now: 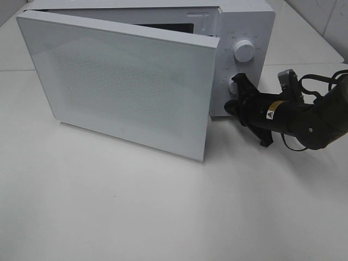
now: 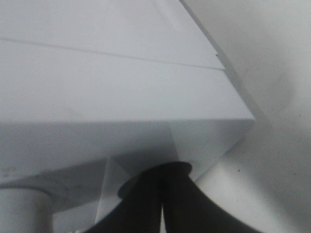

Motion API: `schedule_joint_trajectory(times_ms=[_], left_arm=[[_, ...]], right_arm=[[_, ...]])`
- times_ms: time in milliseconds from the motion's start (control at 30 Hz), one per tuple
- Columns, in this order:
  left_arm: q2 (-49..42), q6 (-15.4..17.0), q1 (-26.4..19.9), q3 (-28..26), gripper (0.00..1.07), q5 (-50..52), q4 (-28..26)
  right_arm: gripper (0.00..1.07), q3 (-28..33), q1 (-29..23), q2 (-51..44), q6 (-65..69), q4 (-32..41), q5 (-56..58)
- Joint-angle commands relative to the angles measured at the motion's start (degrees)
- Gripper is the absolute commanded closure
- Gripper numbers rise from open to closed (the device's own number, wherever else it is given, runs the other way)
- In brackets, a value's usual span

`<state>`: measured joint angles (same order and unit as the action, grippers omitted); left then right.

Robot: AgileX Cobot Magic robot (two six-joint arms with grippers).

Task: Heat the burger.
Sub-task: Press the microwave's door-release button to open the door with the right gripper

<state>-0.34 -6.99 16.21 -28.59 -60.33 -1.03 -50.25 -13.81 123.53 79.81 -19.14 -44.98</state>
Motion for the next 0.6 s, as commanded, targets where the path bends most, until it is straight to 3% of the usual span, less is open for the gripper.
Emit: schedule_joint_trajectory(times_ms=[33,267,600], left_arm=[[-1.1,0.3,-0.1,0.1,1.06,0.7,0.0],[-1.1,0.3,-0.1,0.1,1.06,0.7,0.0],[-1.1,0.3,-0.1,0.1,1.06,0.7,0.0]], right_arm=[[1.07,-6.7,0.2,-0.2,0.7,6.1,-12.0],[1.07,-6.7,0.3,-0.7,5.5,2.8,-9.5],[1.07,-6.7,0.3,-8.2,6.0,-12.2,14.0]])
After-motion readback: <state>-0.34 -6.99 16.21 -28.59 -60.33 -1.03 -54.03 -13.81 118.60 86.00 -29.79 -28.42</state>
